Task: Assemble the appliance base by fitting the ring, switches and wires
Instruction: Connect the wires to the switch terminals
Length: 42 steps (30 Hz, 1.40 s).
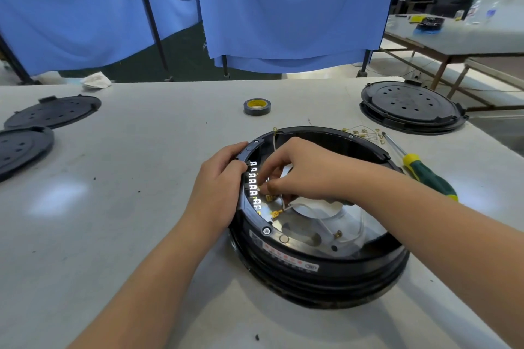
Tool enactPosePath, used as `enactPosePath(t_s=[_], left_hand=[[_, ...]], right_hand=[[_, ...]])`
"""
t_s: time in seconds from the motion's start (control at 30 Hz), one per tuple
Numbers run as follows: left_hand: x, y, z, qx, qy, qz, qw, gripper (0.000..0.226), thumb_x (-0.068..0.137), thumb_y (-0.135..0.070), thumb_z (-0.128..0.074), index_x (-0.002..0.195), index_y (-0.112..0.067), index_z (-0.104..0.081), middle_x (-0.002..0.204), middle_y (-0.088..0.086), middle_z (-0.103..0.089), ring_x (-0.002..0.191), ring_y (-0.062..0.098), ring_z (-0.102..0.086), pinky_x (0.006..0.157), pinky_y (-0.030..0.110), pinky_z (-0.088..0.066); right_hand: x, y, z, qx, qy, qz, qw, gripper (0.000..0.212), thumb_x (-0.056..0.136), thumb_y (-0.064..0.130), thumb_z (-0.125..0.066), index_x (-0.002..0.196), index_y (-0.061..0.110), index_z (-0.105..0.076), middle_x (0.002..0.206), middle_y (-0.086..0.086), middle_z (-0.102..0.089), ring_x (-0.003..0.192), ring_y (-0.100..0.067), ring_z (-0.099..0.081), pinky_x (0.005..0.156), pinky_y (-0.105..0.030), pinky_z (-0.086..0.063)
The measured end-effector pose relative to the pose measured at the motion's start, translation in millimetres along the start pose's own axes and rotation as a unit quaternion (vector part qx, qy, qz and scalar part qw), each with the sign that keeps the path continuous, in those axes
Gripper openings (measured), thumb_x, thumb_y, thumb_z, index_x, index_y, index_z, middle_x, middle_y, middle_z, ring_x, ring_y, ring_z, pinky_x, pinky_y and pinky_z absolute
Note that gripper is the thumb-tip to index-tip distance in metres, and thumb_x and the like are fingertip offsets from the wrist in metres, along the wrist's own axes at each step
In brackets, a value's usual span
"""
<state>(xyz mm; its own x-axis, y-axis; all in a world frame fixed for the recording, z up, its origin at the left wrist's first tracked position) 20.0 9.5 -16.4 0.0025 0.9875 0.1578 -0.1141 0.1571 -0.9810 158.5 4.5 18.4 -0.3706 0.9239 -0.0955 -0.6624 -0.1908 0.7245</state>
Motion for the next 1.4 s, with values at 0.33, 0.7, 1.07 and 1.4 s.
enactPosePath(t_s=[0.33, 0.7, 1.07, 1.4], left_hand=[[0.6, -0.7, -1.5, 0.0, 0.005, -0.009, 1.0, 0.041, 0.088, -0.003, -0.043, 0.091, -0.036, -0.067, 0.089, -0.015, -0.072, 0.09, 0.005, -0.066, 0.078, 0.026, -0.049], [-0.1, -3.4, -2.1, -0.001, 0.003, -0.006, 1.0, 0.044, 0.089, 0.002, -0.042, 0.088, -0.035, -0.066, 0.081, -0.018, -0.072, 0.084, 0.003, -0.066, 0.076, 0.023, -0.051], [-2.1, -3.1, -2.9, -0.006, -0.003, -0.003, 1.0, 0.043, 0.088, 0.0, -0.041, 0.09, -0.034, -0.067, 0.089, -0.011, -0.072, 0.094, 0.014, -0.066, 0.086, 0.037, -0.052], [-0.6, 3.8, -4.3, 0.01, 0.024, 0.032, 0.999, 0.056, 0.072, -0.025, -0.039, 0.124, -0.023, -0.061, 0.118, -0.004, -0.067, 0.113, 0.015, -0.06, 0.103, 0.043, -0.044]], right_hand=[[0.5, 5.2, -2.4, -0.017, -0.013, 0.01, 1.0, 0.007, 0.084, 0.015, -0.068, 0.085, 0.014, -0.075, 0.078, -0.009, -0.072, 0.06, -0.011, -0.063, 0.075, -0.036, -0.058], [0.8, 3.7, -2.1, -0.022, -0.023, 0.015, 0.999, 0.006, 0.082, 0.016, -0.071, 0.079, 0.019, -0.076, 0.073, 0.0, -0.073, 0.06, -0.004, -0.064, 0.066, -0.02, -0.055], [3.6, 3.1, -5.6, -0.022, -0.031, 0.009, 0.999, 0.013, 0.08, 0.013, -0.069, 0.069, 0.019, -0.074, 0.055, 0.008, -0.066, 0.051, 0.0, -0.059, 0.059, -0.018, -0.053], [0.6, 9.5, -6.5, -0.106, -0.037, 0.047, 0.993, 0.014, 0.084, 0.018, -0.066, 0.072, 0.024, -0.068, 0.07, 0.004, -0.069, 0.065, -0.009, -0.062, 0.07, -0.031, -0.054]])
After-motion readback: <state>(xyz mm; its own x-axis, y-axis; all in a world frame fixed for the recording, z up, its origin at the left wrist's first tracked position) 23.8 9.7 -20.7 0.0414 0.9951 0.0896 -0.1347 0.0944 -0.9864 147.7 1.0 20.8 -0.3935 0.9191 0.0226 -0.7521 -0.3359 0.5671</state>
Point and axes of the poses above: each hand's wrist, its own x-axis towards the middle knuckle, its own z-axis out of the back of the hand, y = z × x, the point moved 4 cm from there along x, towards the middle knuckle
